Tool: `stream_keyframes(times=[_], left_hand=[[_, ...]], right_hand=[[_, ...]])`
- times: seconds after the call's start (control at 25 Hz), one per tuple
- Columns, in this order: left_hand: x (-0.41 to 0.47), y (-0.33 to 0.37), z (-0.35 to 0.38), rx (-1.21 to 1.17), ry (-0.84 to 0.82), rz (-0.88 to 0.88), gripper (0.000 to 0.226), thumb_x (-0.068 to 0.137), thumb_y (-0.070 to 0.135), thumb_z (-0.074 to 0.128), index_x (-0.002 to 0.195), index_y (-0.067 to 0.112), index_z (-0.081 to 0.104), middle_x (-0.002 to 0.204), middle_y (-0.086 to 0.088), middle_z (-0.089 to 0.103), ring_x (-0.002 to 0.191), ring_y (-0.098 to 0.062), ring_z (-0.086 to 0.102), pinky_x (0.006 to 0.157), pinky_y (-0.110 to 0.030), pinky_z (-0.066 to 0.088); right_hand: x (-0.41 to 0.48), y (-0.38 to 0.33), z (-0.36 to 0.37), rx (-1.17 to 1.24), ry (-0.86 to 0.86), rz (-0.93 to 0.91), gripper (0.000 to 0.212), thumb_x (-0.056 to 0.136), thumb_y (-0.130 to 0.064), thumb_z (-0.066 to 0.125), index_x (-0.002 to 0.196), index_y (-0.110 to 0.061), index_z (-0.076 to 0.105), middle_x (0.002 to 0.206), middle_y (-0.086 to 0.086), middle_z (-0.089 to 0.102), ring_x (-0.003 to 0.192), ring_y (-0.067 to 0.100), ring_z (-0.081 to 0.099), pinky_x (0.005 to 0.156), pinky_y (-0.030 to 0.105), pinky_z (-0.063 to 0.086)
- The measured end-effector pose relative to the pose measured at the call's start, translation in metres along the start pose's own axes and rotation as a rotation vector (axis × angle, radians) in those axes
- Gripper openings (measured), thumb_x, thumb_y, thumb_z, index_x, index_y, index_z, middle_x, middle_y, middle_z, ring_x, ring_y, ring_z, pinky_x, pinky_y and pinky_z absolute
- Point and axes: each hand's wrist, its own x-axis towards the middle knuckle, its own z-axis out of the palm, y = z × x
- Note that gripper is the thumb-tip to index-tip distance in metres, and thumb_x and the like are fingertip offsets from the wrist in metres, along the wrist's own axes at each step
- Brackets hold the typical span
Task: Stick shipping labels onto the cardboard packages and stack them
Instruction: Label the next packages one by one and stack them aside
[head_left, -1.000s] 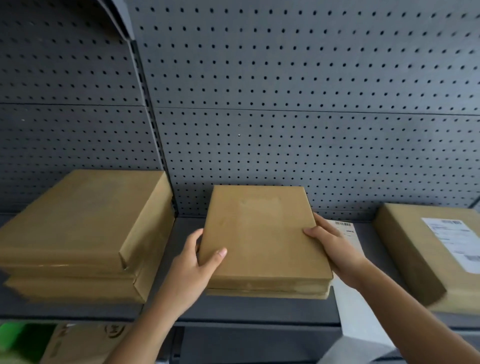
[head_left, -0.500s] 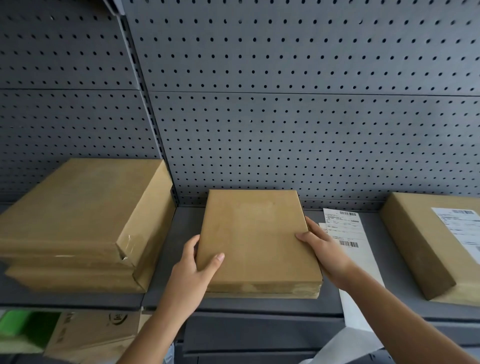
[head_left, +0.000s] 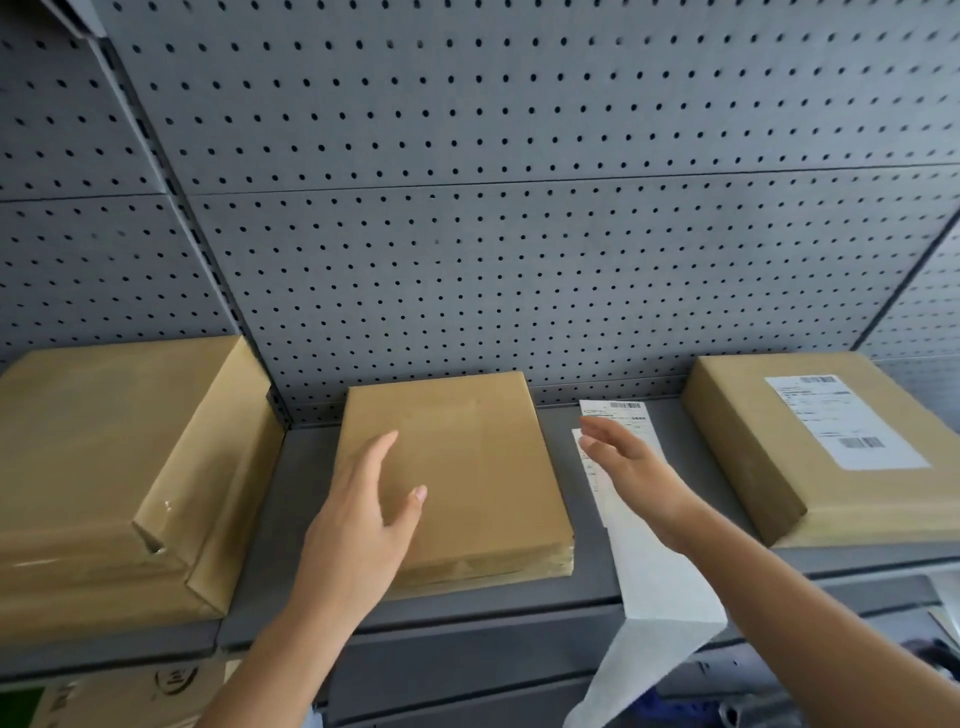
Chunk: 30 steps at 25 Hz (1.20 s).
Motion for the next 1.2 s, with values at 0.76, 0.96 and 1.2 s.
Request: stream_keyframes(times=[0.76,0.96,1.2], left_hand=[[0.057,0.123,0.151,-0.321,-0.508,0.273,0.017,0.1,0.027,0.063,0.115,0.027,0.072,0.106,0.011,0.074,0.093,-0.002,0.072,0.089,-0.028,0.059],[0.058,0.118,0.154,-0.446,-0.483,0.188,0.014,0.1,0.015,0.062,0.108,0.017,0.074,0.096,-0.001,0.077,0.085,-0.011,0.075,0.081,-0.03,0.062],[0.058,0.119,0.153,-0.537,-0.438,0.123,0.014,0.102,0.014,0.059,0.1,0.01,0.072,0.089,-0.006,0.077,0.078,-0.015,0.075,0.074,-0.025,0.061]], right_hand=[[-0.01,0.085,-0.079,-0.815,-0.169,-0.057,0.087,0.085,-0.055,0.069,0.157,-0.034,0.024,0.167,-0.005,0.011,0.154,0.017,0.006,0.123,0.036,0.017],[-0.002,0.098,-0.078,-0.85,-0.045,-0.146,0.058,0.09,-0.052,0.064,0.144,-0.035,0.05,0.158,-0.005,0.034,0.148,0.018,0.025,0.117,0.035,0.03],[0.0,0.072,-0.083,-0.646,0.246,-0.224,0.021,0.097,-0.033,0.061,0.113,-0.026,0.072,0.111,-0.007,0.063,0.1,0.019,0.064,0.081,0.04,0.053]])
